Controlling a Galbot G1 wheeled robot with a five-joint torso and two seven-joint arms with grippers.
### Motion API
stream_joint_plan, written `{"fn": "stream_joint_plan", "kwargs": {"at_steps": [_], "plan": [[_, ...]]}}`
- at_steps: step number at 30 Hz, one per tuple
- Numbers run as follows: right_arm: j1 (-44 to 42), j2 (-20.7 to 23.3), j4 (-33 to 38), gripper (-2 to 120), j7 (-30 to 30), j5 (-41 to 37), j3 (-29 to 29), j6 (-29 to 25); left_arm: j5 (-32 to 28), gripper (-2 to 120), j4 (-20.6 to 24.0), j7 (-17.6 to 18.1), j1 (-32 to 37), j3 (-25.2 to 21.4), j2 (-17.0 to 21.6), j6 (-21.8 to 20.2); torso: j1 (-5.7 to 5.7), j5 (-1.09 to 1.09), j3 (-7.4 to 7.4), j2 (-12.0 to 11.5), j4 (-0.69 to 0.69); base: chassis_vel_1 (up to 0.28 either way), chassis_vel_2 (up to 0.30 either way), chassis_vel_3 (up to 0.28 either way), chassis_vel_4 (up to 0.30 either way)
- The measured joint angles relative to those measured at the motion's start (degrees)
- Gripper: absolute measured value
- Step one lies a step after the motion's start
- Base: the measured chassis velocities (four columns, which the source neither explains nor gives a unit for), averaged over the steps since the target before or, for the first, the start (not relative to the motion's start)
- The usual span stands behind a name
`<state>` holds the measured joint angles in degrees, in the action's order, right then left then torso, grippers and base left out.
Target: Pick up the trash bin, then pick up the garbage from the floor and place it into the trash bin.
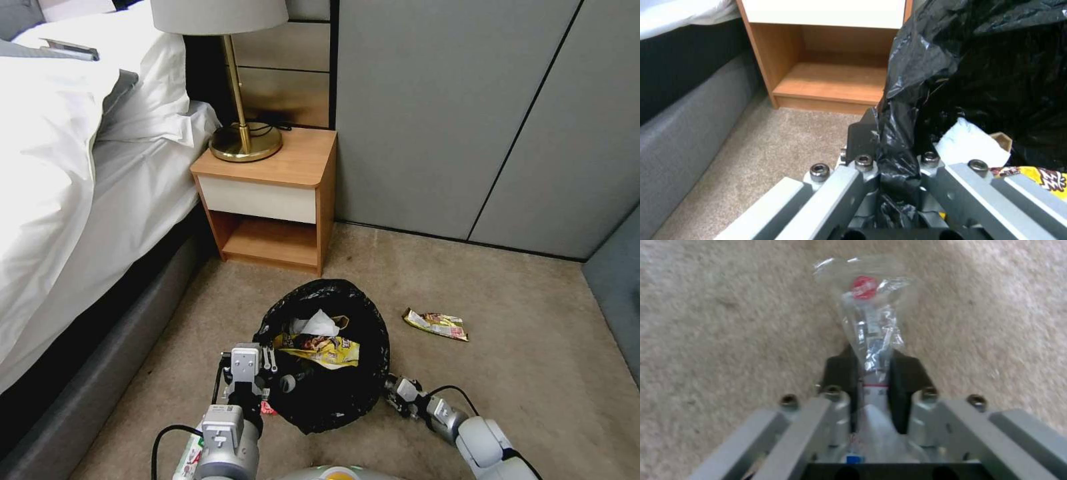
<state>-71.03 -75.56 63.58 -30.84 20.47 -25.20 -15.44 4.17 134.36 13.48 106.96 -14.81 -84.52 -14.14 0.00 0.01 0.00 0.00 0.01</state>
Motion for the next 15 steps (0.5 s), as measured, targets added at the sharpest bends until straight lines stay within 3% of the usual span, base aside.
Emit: {"fn": "stream_joint_plan", "kwargs": {"at_steps": [2,15], "plan": [[-0.2,0.0,0.2,0,0.4,-0.4,-0.5,0.1,0.0,1,-0.1,0.0,-0.1,0.0,0.0,0.0,0.00,-0.01,0.00,0.0,-0.02,0.000,0.000,0.000,0.000],[-2.5,0.5,2.8,0,1.8,-2.8,-2.1,0.4,-0.1,1,-0.4,-0.1,-0.7,0.4,0.1,0.0,0.00,-0.02,0.00,0.0,-0.02,0.000,0.000,0.000,0.000]]}}
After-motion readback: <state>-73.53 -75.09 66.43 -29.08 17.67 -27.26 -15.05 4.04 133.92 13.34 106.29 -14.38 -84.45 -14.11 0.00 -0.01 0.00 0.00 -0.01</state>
